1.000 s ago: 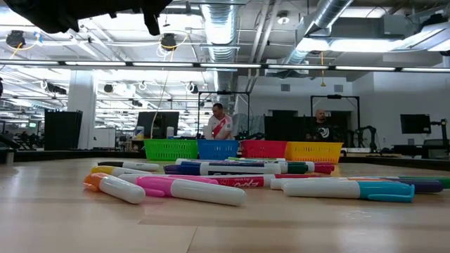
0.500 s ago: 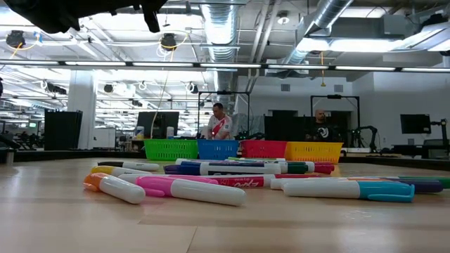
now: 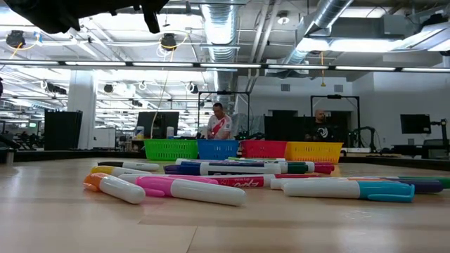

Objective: Pick & Place Markers
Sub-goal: Put the large light blue highlighter pen into the yellow bin

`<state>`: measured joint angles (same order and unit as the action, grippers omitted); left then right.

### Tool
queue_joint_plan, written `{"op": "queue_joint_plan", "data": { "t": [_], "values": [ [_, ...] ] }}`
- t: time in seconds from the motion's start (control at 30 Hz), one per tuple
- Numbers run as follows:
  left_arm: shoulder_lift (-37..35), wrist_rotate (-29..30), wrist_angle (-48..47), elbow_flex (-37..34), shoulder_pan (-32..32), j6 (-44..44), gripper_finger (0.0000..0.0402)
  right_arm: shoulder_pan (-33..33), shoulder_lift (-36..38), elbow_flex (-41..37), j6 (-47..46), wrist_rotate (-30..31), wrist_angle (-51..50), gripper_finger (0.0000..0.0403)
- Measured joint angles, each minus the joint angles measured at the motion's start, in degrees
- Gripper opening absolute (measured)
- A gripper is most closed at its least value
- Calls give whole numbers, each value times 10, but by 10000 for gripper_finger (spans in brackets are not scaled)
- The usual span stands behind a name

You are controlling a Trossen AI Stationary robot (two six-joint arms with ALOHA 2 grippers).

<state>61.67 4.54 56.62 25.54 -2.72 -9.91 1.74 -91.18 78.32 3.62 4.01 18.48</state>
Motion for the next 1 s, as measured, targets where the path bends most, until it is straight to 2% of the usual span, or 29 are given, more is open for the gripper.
{"op": "queue_joint_plan", "data": {
  "t": [0.5, 0.67, 1.0],
  "values": [
    [-2, -10, -1, 0, 0, 1, 208, -10, 0, 0, 14, 0, -2, 55],
    [-2, -6, -8, 0, 6, 7, 220, -25, 4, 0, 13, -2, -21, 56],
    [-3, 3, -17, 0, 32, 22, 219, -84, 31, 1, 18, -7, -79, 56]
  ]
}}
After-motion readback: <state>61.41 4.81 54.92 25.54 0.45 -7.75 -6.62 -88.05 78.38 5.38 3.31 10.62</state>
